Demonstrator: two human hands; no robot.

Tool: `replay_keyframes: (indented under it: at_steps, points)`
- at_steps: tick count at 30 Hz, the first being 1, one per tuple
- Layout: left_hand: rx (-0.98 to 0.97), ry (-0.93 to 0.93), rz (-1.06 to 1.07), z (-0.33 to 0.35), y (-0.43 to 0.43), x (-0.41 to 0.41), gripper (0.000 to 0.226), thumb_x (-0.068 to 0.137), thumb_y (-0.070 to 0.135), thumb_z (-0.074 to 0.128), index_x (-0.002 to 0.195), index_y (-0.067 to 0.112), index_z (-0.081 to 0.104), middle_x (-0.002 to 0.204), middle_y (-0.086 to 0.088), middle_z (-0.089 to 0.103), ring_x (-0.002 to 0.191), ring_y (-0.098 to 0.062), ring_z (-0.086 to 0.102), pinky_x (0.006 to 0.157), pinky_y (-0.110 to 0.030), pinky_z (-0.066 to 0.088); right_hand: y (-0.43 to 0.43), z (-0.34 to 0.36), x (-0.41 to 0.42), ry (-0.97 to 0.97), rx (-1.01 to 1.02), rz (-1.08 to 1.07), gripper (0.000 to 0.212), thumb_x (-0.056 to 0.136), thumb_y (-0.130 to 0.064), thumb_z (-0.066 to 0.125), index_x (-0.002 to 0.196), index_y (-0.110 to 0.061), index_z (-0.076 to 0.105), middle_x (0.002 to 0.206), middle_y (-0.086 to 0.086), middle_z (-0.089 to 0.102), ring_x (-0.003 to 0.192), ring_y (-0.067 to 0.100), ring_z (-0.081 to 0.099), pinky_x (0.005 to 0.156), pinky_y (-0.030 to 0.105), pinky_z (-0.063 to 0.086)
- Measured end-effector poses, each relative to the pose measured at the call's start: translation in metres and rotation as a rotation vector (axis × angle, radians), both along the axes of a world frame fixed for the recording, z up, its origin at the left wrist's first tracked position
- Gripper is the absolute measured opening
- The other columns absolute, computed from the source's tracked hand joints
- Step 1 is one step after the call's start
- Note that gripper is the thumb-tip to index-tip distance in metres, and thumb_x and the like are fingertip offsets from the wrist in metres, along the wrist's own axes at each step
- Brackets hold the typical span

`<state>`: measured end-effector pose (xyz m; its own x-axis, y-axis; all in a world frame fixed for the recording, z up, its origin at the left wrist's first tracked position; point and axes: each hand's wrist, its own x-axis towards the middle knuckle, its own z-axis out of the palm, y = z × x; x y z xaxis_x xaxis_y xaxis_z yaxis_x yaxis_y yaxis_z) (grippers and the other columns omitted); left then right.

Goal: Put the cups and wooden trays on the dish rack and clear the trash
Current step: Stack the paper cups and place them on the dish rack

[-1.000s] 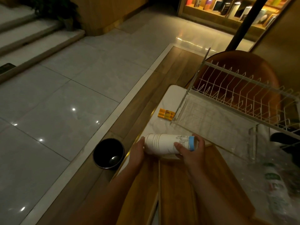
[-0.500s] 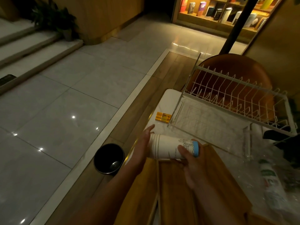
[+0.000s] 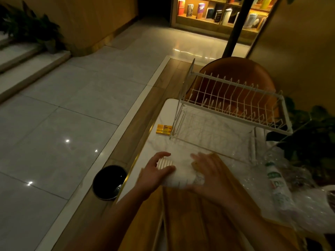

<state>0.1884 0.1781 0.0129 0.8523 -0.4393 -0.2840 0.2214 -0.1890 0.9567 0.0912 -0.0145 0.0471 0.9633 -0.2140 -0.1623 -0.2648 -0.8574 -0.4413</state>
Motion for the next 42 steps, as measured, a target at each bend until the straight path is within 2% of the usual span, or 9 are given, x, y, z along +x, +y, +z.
replay_keyframes:
  at_steps: [5, 8, 11, 14, 17, 22, 27, 34, 42]
  points:
    - [-0.032, -0.005, -0.027, 0.006, -0.033, -0.019, 0.043, 0.078, 0.039, 0.074, 0.116, 0.05, 0.06, 0.123, 0.002, 0.06, 0.107, -0.018, 0.061, 0.086, -0.039, 0.058, 0.011, -0.007, 0.008, 0.111, -0.194, 0.158, 0.1, 0.07, -0.06, 0.067, 0.152, -0.029, 0.018, 0.145, 0.0, 0.041, 0.13, 0.022, 0.041, 0.105, 0.039, 0.036]
    - [-0.141, 0.004, -0.048, 0.006, -0.037, -0.021, 0.043, 0.089, 0.042, 0.064, 0.131, 0.047, 0.054, 0.131, 0.006, 0.056, 0.118, -0.009, 0.057, 0.092, -0.032, 0.054, 0.004, -0.01, 0.005, 0.05, -0.089, 0.073, 0.095, 0.067, -0.052, 0.071, 0.147, -0.024, 0.029, 0.139, 0.002, 0.046, 0.123, 0.021, 0.047, 0.096, 0.034, 0.044]
    - [-0.197, 0.052, -0.001, -0.004, -0.031, -0.019, 0.055, 0.088, 0.066, 0.041, 0.139, 0.044, 0.048, 0.137, 0.01, 0.055, 0.124, -0.006, 0.053, 0.094, -0.034, 0.052, -0.012, -0.005, -0.003, -0.013, 0.056, -0.032, 0.093, 0.065, -0.048, 0.078, 0.144, -0.025, 0.035, 0.137, 0.002, 0.047, 0.12, 0.02, 0.049, 0.089, 0.031, 0.043]
    - [0.174, -0.211, -0.016, -0.032, -0.023, -0.023, 0.045, 0.096, 0.052, 0.048, 0.138, 0.037, 0.049, 0.141, 0.004, 0.052, 0.131, -0.016, 0.048, 0.106, -0.041, 0.044, -0.031, 0.01, -0.007, -0.076, -0.004, -0.091, 0.094, 0.063, -0.054, 0.078, 0.143, -0.028, 0.035, 0.136, -0.001, 0.049, 0.12, 0.021, 0.051, 0.09, 0.033, 0.046]
    - [0.685, -0.691, -0.342, -0.072, -0.03, -0.034, 0.06, 0.094, 0.053, 0.046, 0.149, 0.032, 0.037, 0.157, -0.007, 0.034, 0.148, -0.027, 0.025, 0.12, -0.047, 0.024, -0.044, 0.033, -0.002, -0.139, -0.038, -0.139, 0.095, 0.062, -0.059, 0.077, 0.142, -0.032, 0.033, 0.133, -0.005, 0.051, 0.116, 0.018, 0.054, 0.085, 0.032, 0.047]
    - [0.893, -0.767, -0.528, -0.114, -0.056, -0.056, 0.077, 0.09, 0.075, 0.007, 0.157, 0.038, 0.004, 0.166, -0.011, -0.011, 0.15, -0.034, -0.022, 0.119, -0.054, -0.017, -0.061, 0.077, 0.021, -0.248, -0.073, -0.114, 0.094, 0.059, -0.057, 0.079, 0.139, -0.034, 0.035, 0.13, -0.006, 0.053, 0.109, 0.017, 0.054, 0.08, 0.034, 0.045]
    - [0.92, -0.794, -0.502, -0.127, -0.06, -0.062, 0.079, 0.092, 0.077, 0.015, 0.157, 0.033, 0.018, 0.165, -0.015, 0.001, 0.151, -0.039, -0.01, 0.119, -0.06, -0.003, -0.076, 0.119, 0.059, -0.354, -0.09, -0.09, 0.093, 0.058, -0.052, 0.082, 0.137, -0.035, 0.036, 0.129, -0.006, 0.053, 0.11, 0.018, 0.053, 0.083, 0.042, 0.05]
    - [0.923, -0.82, -0.497, -0.13, -0.062, -0.061, 0.075, 0.093, 0.073, 0.029, 0.153, 0.028, 0.033, 0.162, -0.02, 0.023, 0.15, -0.042, 0.012, 0.116, -0.063, 0.013, -0.102, 0.147, 0.113, -0.477, -0.083, -0.055, 0.089, 0.062, -0.045, 0.085, 0.137, -0.027, 0.04, 0.133, 0.001, 0.051, 0.115, 0.015, 0.048, 0.081, 0.031, 0.038]
    - [0.925, -0.837, -0.488, -0.131, -0.062, -0.062, 0.074, 0.092, 0.073, 0.033, 0.15, 0.028, 0.039, 0.158, -0.02, 0.031, 0.148, -0.043, 0.02, 0.114, -0.062, 0.016, -0.143, 0.142, 0.172, -0.397, -0.186, -0.101, 0.088, 0.06, -0.051, 0.081, 0.134, -0.033, 0.038, 0.131, 0.002, 0.052, 0.116, 0.026, 0.052, 0.088, 0.049, 0.05]
